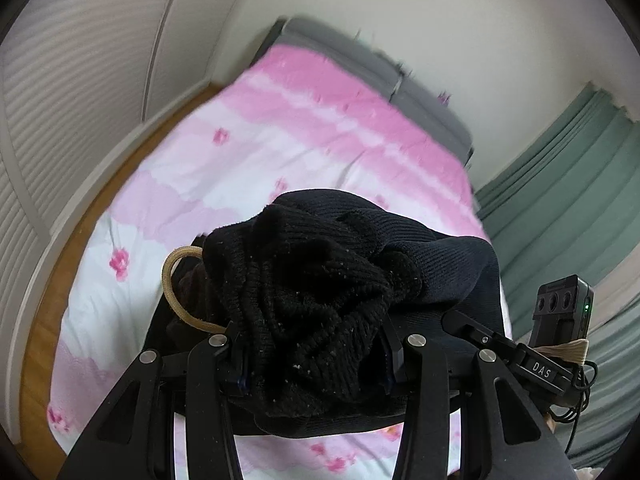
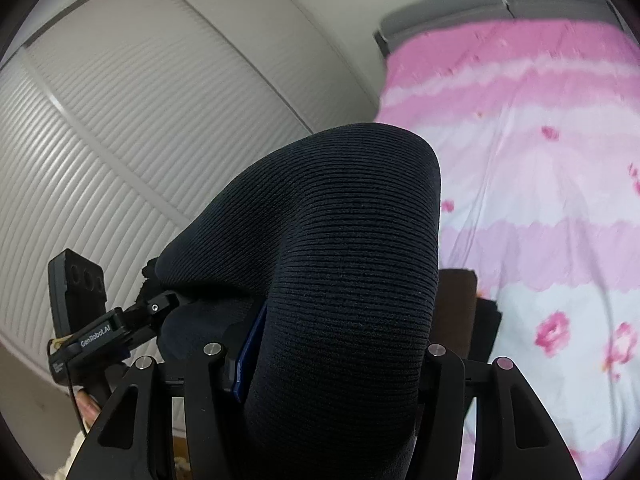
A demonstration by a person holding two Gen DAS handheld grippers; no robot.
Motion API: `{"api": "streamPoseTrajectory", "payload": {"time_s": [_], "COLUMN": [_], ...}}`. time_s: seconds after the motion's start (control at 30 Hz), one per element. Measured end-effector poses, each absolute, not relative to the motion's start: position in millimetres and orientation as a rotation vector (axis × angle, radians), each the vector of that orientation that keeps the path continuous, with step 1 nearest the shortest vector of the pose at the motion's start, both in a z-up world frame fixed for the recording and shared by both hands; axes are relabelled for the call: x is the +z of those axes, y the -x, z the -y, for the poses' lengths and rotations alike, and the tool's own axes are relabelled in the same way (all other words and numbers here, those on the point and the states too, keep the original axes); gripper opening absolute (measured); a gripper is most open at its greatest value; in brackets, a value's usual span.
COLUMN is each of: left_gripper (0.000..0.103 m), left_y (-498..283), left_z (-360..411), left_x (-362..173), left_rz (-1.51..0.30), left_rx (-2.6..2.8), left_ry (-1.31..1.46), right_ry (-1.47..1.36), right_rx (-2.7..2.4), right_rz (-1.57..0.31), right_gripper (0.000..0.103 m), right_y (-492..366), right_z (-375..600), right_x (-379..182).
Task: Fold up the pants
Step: 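Lift the black bundle with both grippers and carry it to the clothes stack, then lower the bundle onto the brown clothes stack and open both grippers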
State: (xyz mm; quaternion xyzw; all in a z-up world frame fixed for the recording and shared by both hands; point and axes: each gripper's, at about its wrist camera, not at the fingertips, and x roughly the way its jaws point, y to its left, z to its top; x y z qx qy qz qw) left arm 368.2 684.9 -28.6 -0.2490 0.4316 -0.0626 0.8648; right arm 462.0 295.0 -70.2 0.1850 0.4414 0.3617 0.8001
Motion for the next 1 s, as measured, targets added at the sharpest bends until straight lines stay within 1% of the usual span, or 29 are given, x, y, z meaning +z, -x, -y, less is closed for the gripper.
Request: {"api": "streamPoseTrajectory", "payload": {"time_s": [0.23, 0.37, 0.43, 0.53, 0.6, 0.63, 0.67, 0.73, 0.77, 0.8, 0.93, 1.0], "left_gripper": [0.045, 0.05, 0.055, 0.065, 0.076, 0.079, 0.085, 0.092, 0.098, 0.101, 0.103, 0.102], "left_y": [-410, -423, -423, -422, -419, -419, -418, -419, -419, -419, -415, -414], "left_z": [-706, -707, -707, -705, -706, -708, -711, -717, -719, -721, -720, -712], "left_x": [-102, -130, -136, -145, -152, -157, -163, -173, -178, -182, -182, -173], "left_rz": [-1.079, -1.123, -1.125, -1.117, -1.115, -1.121, -1.129, -1.144, -1.15, -1.154, -1.15, -1.139], "left_rx": [-0.159, -0.155, -0.148, -0.148, -0.138, -0.133, -0.131, -0.124, -0.113, -0.103, -0.078, -0.06], "left_ry": [0.518, 0.457, 0.419, 0.332, 0.313, 0.312, 0.316, 0.342, 0.351, 0.361, 0.366, 0.305], "right_ry": [-0.461, -0.464, -0.452, -0.449, -0.423, -0.388, -0.35, -0.304, -0.293, -0.288, -0.276, -0.267], "right_rx": [0.714, 0.68, 0.661, 0.641, 0.632, 0.619, 0.608, 0.596, 0.594, 0.592, 0.556, 0.535], "right_rz": [-1.103, -1.151, -1.167, -1.18, -1.171, -1.157, -1.142, -1.136, -1.139, -1.141, -1.146, -1.149], "right_gripper": [0.056, 0.057, 0.058, 0.061, 0.066, 0.071, 0.074, 0.077, 0.078, 0.078, 0.087, 0.09], "right_y": [-499, -518, -521, -523, -529, -527, -525, -521, -520, -519, -512, -511], "right_z": [-317, -318, -319, -320, -338, -339, -341, -344, -346, -347, -347, -347], "right_x": [-146, -185, -199, -212, -212, -213, -213, -212, -213, -214, -216, -214]}}
